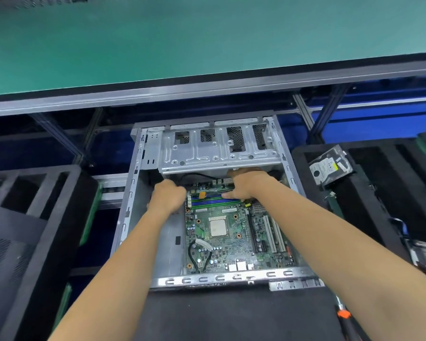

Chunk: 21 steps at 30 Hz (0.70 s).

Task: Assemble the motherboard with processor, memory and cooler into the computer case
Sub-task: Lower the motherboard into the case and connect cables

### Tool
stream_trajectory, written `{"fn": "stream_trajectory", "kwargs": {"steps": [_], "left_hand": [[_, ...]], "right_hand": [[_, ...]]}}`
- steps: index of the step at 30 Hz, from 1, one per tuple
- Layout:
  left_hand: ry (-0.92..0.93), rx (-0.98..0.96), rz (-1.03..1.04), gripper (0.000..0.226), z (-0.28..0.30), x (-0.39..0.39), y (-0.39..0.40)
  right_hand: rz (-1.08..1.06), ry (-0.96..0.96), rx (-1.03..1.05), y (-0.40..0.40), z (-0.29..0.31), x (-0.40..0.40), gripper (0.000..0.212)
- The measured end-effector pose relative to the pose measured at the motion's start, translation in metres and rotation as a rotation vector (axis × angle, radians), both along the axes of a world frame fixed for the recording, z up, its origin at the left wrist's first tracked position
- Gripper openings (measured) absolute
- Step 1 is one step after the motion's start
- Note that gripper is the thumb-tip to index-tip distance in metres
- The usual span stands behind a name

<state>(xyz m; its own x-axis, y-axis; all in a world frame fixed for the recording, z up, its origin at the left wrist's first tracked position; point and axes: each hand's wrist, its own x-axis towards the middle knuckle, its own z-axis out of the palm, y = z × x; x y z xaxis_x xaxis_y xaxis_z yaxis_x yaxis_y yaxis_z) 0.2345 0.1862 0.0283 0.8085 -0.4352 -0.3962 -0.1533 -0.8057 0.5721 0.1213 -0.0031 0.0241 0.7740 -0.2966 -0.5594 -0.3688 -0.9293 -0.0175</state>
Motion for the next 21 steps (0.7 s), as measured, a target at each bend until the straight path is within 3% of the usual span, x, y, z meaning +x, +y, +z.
{"fn": "stream_trajectory", "kwargs": {"steps": [5, 10, 13, 16, 18, 21], "left_hand": [[0.050, -0.180, -0.103, 0.021, 0.011, -0.008, -0.007], [0.193, -0.339, -0.280, 0.055, 0.011, -0.013, -0.012], [0.317, -0.333, -0.330, 0.030, 0.008, -0.015, -0.012], [0.414, -0.353, -0.427, 0.026, 0.007, -0.015, -0.013], [0.456, -0.444, -0.460, 0.034, 0.011, -0.015, -0.014], [0.469, -0.512, -0.485, 0.039, 0.011, -0.014, -0.015]], "right_hand": [[-0.039, 0.073, 0.033, 0.004, 0.003, 0.001, 0.079], [-0.092, 0.089, 0.080, 0.006, 0.009, 0.000, 0.084], [-0.129, 0.093, 0.134, 0.003, 0.012, -0.002, 0.089], [-0.184, 0.090, 0.263, 0.005, 0.016, 0.000, 0.102], [-0.166, 0.033, 0.258, 0.010, 0.019, 0.003, 0.086], [-0.117, -0.038, 0.162, 0.012, 0.021, 0.007, 0.043]]}}
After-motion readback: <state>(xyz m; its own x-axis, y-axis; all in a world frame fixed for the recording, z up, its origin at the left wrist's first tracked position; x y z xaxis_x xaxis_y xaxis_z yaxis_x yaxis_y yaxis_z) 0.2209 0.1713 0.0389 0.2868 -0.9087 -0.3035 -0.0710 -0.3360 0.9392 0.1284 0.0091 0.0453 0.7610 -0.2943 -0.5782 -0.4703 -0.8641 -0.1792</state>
